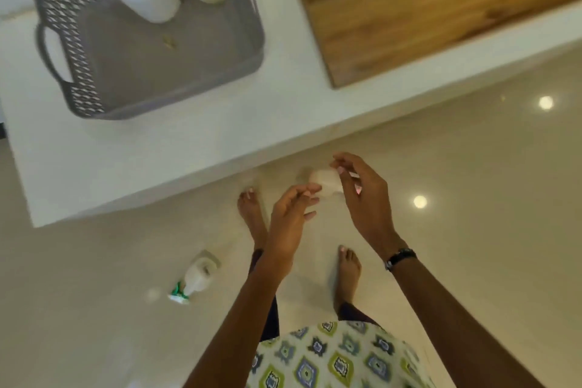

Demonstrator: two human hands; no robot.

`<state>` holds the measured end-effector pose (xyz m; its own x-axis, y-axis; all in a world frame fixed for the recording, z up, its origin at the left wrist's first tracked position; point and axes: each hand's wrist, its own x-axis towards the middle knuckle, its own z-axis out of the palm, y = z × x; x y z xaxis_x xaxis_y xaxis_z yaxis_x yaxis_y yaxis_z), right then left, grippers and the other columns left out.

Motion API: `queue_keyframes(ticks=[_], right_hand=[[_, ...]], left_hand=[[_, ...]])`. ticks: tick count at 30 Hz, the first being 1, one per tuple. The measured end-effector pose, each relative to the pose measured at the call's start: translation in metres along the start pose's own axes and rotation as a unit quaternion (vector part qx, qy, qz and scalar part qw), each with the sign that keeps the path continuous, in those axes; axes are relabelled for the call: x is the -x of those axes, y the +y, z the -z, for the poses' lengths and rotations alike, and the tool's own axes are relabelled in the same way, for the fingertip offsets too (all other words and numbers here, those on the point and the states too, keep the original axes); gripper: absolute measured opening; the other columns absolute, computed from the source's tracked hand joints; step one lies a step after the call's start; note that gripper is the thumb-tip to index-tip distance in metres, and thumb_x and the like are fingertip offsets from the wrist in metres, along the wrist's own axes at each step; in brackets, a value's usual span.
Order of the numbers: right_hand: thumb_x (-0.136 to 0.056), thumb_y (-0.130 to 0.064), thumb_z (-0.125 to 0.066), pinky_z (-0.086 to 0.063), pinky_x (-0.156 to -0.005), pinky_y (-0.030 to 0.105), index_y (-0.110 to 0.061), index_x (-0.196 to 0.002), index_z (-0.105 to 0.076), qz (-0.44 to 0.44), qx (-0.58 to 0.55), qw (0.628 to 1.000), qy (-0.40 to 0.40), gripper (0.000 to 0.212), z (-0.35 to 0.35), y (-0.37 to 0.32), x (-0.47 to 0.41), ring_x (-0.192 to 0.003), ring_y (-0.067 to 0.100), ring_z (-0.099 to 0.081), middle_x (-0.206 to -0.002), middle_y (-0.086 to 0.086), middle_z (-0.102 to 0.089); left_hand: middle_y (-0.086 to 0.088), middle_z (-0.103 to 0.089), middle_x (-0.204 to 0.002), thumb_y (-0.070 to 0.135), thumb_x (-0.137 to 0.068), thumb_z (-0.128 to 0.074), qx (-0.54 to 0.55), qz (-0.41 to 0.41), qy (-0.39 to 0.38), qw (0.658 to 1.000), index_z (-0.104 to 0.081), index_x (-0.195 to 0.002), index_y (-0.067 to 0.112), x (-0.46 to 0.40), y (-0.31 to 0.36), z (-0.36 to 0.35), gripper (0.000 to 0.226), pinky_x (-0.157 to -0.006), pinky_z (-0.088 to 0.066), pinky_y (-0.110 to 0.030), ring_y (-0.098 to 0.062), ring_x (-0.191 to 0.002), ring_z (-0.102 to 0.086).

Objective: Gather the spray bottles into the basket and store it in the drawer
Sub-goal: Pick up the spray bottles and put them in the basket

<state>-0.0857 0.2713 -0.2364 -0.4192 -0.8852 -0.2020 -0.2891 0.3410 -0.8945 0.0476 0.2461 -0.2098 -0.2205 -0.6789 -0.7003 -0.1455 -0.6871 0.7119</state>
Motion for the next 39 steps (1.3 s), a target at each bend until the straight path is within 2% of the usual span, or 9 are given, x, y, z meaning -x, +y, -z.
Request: queue_keyframes(ticks=[4, 9, 14, 17, 22, 26, 33, 36, 39], right_hand=[[-0.098, -0.014, -0.049, -0.053, -0.087, 0.024, -0.013, -0.118, -0.06, -0.039, 0.057, 0.997, -0.021, 0.024, 0.044, 0.083, 0.038, -0.102, 0.009, -0.063, -0.113, -0.003, -0.067], [-0.096, -0.009, -0.048, -0.048, -0.084, 0.015, -0.009, -0.122, -0.058, -0.047, 0.143, 0.983, -0.102, 0.027, 0.055, 0.166, 0.053, -0.103, 0.014, -0.061, -0.117, 0.001, -0.065], [-0.093, -0.009, -0.051, -0.047, -0.094, 0.041, -0.011, -0.127, -0.051, -0.117, 0.256, 0.944, -0.171, 0.035, 0.031, 0.247, 0.042, -0.114, 0.026, -0.054, -0.127, 0.009, -0.055], [-0.091, -0.01, -0.051, -0.044, -0.098, 0.042, -0.01, -0.131, -0.046, -0.163, 0.286, 0.926, -0.183, 0.04, 0.007, 0.291, 0.021, -0.121, 0.029, -0.046, -0.132, 0.012, -0.049], [-0.089, -0.005, -0.05, -0.044, -0.095, 0.041, -0.009, -0.133, -0.043, -0.12, 0.317, 0.925, -0.171, 0.045, -0.034, 0.347, -0.022, -0.123, 0.029, -0.042, -0.134, 0.011, -0.049], [-0.086, -0.003, -0.05, -0.043, -0.093, 0.041, -0.008, -0.135, -0.041, -0.07, 0.354, 0.914, -0.188, 0.05, -0.063, 0.374, -0.053, -0.122, 0.031, -0.044, -0.134, 0.012, -0.05], [-0.088, -0.012, -0.054, -0.046, -0.09, 0.041, -0.009, -0.134, -0.044, -0.076, 0.375, 0.895, -0.229, 0.047, -0.08, 0.383, -0.068, -0.114, 0.032, -0.049, -0.125, 0.013, -0.054], [-0.09, -0.015, -0.053, -0.047, -0.086, 0.038, -0.012, -0.132, -0.046, -0.081, 0.394, 0.878, -0.259, 0.042, -0.075, 0.364, -0.058, -0.11, 0.03, -0.054, -0.122, 0.01, -0.056], [-0.091, -0.02, -0.055, -0.047, -0.089, 0.038, -0.017, -0.134, -0.045, -0.069, 0.418, 0.857, -0.292, 0.044, -0.069, 0.333, -0.042, -0.111, 0.028, -0.056, -0.124, 0.006, -0.057]], left_hand=[[0.002, -0.066, -0.107, 0.012, -0.096, -0.047, 0.003, 0.083, 0.022, 0.996, -0.063, -0.098, 0.014, 0.002, -0.07, -0.036, 0.017, -0.092, -0.051, -0.033, -0.017, -0.102, -0.063], [0.001, -0.065, -0.116, 0.019, -0.097, -0.046, -0.07, 0.108, 0.015, 0.992, -0.064, -0.11, 0.013, -0.018, -0.137, -0.055, 0.023, -0.092, -0.05, -0.03, -0.016, -0.106, -0.062], [-0.006, -0.064, -0.114, 0.014, -0.095, -0.044, -0.134, 0.105, 0.015, 0.985, -0.063, -0.103, 0.012, -0.071, -0.176, -0.053, 0.02, -0.083, -0.047, -0.029, -0.019, -0.098, -0.058], [-0.008, -0.066, -0.107, 0.011, -0.091, -0.045, -0.175, 0.089, 0.023, 0.98, -0.063, -0.093, 0.019, -0.11, -0.204, -0.045, 0.021, -0.078, -0.046, -0.033, -0.018, -0.087, -0.057], [-0.01, -0.066, -0.106, 0.01, -0.091, -0.043, -0.199, 0.073, 0.019, 0.977, -0.062, -0.086, 0.022, -0.167, -0.239, -0.043, 0.023, -0.085, -0.05, -0.039, -0.02, -0.089, -0.058], [-0.009, -0.067, -0.108, 0.013, -0.091, -0.044, -0.226, 0.063, 0.013, 0.972, -0.064, -0.088, 0.022, -0.199, -0.262, -0.042, 0.022, -0.094, -0.049, -0.043, -0.026, -0.099, -0.062], [-0.007, -0.067, -0.109, 0.01, -0.092, -0.045, -0.257, 0.033, 0.001, 0.966, -0.063, -0.101, 0.01, -0.22, -0.271, -0.036, 0.021, -0.093, -0.05, -0.04, -0.026, -0.1, -0.062], [-0.007, -0.067, -0.108, 0.008, -0.092, -0.045, -0.273, 0.015, 0.009, 0.962, -0.062, -0.104, 0.009, -0.213, -0.261, -0.039, 0.021, -0.087, -0.05, -0.033, -0.023, -0.097, -0.061], [-0.005, -0.068, -0.104, 0.002, -0.09, -0.045, -0.298, -0.027, 0.01, 0.954, -0.063, -0.102, 0.009, -0.196, -0.247, -0.041, 0.022, -0.076, -0.044, -0.014, -0.014, -0.09, -0.06]])
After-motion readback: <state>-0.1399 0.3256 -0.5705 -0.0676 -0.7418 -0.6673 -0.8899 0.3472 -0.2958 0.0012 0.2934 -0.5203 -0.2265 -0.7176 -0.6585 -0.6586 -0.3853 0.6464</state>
